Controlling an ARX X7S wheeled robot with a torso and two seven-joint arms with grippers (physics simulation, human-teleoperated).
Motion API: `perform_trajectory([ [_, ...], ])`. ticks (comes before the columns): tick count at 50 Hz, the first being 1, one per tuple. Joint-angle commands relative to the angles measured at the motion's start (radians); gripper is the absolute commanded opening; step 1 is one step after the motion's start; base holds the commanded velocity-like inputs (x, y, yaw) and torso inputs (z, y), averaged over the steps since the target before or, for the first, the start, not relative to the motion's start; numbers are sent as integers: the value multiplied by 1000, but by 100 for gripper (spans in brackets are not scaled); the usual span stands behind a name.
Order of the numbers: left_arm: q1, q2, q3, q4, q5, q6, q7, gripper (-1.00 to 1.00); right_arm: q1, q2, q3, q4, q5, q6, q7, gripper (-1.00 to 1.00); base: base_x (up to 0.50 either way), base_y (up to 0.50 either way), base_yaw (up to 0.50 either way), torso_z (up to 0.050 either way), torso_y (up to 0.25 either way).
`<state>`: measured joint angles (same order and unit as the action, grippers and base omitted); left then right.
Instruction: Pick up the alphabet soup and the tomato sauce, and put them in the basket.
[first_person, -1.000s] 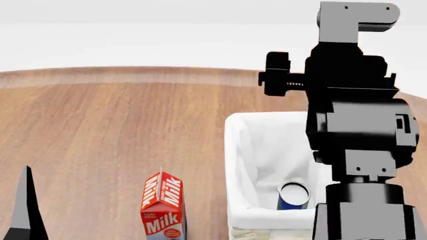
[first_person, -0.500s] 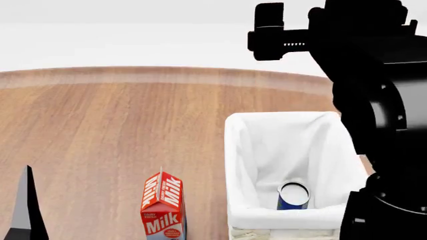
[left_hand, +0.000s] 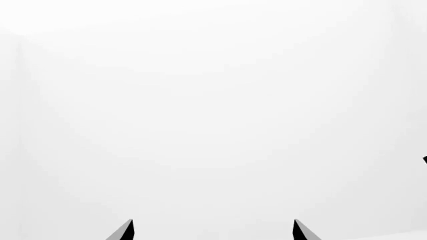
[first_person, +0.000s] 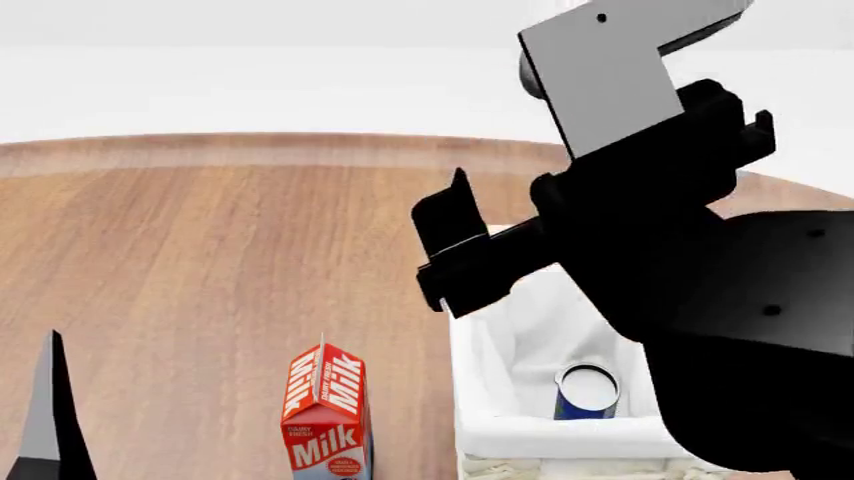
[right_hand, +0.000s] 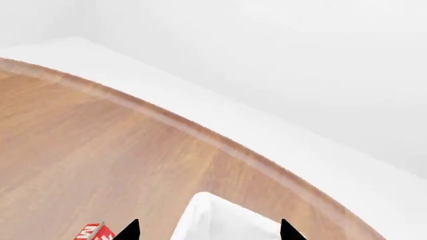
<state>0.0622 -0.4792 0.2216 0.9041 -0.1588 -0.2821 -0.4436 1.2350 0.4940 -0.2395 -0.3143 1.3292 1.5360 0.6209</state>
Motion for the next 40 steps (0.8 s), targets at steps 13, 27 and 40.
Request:
perform_trajectory([
  [13,-13,-9,3,21,-6,-29,-7,100,-272,172,-55,-304,418,-79,175,100,0,0,0,0,0],
  [27,-14,-14,3,24,-7,-29,-12,100,-401,194,-101,-408,411,-94,130,100,0,0,0,0,0],
  [40,-2,-27,-10,50,-10,-38,-23,100,-478,201,-116,-469,397,-106,68,100,0,0,0,0,0],
])
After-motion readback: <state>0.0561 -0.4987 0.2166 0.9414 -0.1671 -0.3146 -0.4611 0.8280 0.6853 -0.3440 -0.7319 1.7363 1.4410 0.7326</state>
